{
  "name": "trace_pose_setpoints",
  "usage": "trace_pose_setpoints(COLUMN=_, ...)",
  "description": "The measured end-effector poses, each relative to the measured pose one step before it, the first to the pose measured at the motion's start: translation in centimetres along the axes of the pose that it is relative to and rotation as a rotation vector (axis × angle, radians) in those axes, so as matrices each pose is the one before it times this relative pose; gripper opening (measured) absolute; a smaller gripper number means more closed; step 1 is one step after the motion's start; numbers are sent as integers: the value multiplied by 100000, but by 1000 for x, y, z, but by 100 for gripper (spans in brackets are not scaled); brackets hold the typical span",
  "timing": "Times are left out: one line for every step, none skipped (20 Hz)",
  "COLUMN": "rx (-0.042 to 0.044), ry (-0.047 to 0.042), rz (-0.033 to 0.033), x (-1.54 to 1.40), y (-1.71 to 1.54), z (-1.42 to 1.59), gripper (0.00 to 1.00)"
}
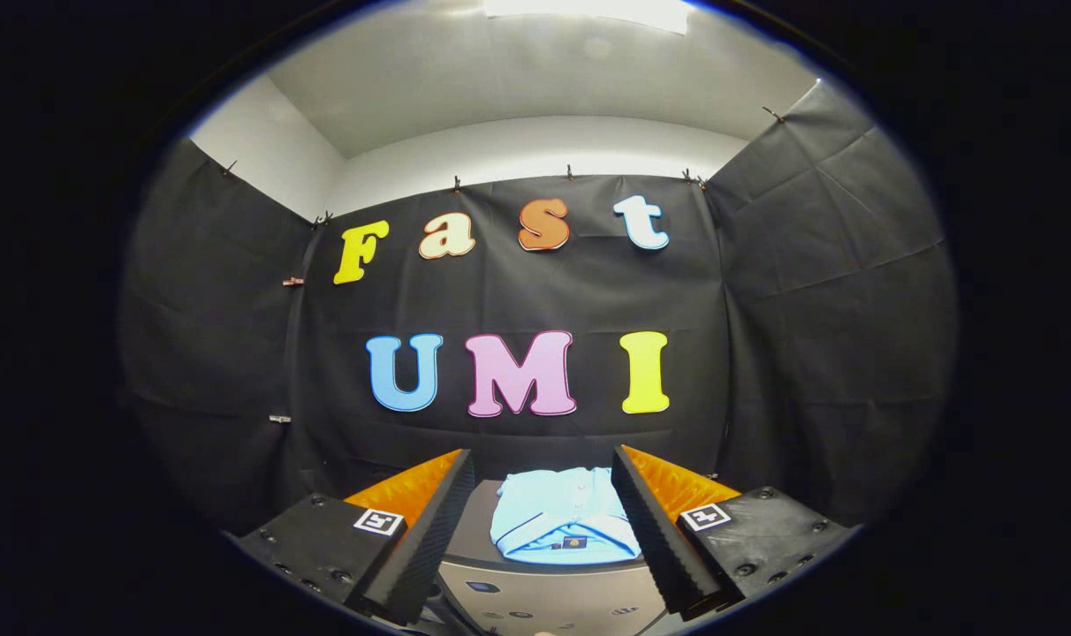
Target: Put the clothes into the washing machine and then close the washing machine lid.
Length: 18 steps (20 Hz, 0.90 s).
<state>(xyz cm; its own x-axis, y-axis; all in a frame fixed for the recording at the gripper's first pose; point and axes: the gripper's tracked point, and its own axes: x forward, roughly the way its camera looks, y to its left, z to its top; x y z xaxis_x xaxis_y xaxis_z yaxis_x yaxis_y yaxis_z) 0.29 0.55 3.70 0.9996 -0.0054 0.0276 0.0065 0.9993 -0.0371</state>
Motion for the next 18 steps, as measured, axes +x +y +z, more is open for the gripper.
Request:
trace_pose_setpoints(rx=-228, ry=461, rz=-329, x=635, y=-109, z=375, gripper=98)
trace_pose_setpoints(rx=212, ry=533, rz=-94, x=611, y=-15, z=294, gripper=98)
trace_pose_setpoints(rx=382, ry=845, rz=-201, x=651, y=22, z=177, gripper=98)
trace_pose_setpoints(rx=711, ry=960, rz=284, x=558, y=-36, z=78, gripper=98)
trace_pose_setpoints(rx=788, ry=1393, rz=563, x=524, y=184, z=-88, gripper=98)
trace_pose_setpoints(rx=412, ry=1430, rz=542, x=598, y=95, z=-143, gripper=98)
trace_pose_setpoints(rx=142, ry=847, rz=-293, x=896, y=-182, z=42, gripper=98)
trace_pose_setpoints(rx=-39, ry=570, rz=-568, x=837, y=-245, z=4, gripper=98)
trace_pose_setpoints(rx=288, ry=955, rz=-487, x=967, y=-238, z=-1, gripper=98)
trace_pose_setpoints(rx=253, ry=1122, rz=-18, x=923, y=-78, z=-178, gripper=98)
trace_pose_setpoints(rx=228, ry=1739, rz=-201, x=1022, y=-118, z=-288, gripper=98)
trace_pose_setpoints(rx=346, ry=1984, rz=-259, x=1163, y=-170, z=-303, gripper=98)
trace_pose_setpoints(rx=289, ry=2020, rz=-390, x=1176, y=-219, z=-367, gripper=98)
trace_pose_setpoints(rx=194, ry=2193, rz=-676, x=1239, y=-303, z=-347, gripper=98)
trace_pose_setpoints(rx=174, ry=1948, rz=-894, x=1220, y=-326, z=-344, gripper=98)
trace_pose_setpoints(rx=-31, ry=1959, rz=-641, x=1297, y=-273, z=-360, gripper=98)
trace_pose_setpoints(rx=162, ry=1941, rz=-436, x=1241, y=-142, z=-391, gripper=98)
trace_pose_setpoints(rx=257, ry=2083, rz=-421, x=1237, y=-218, z=-372, gripper=98)
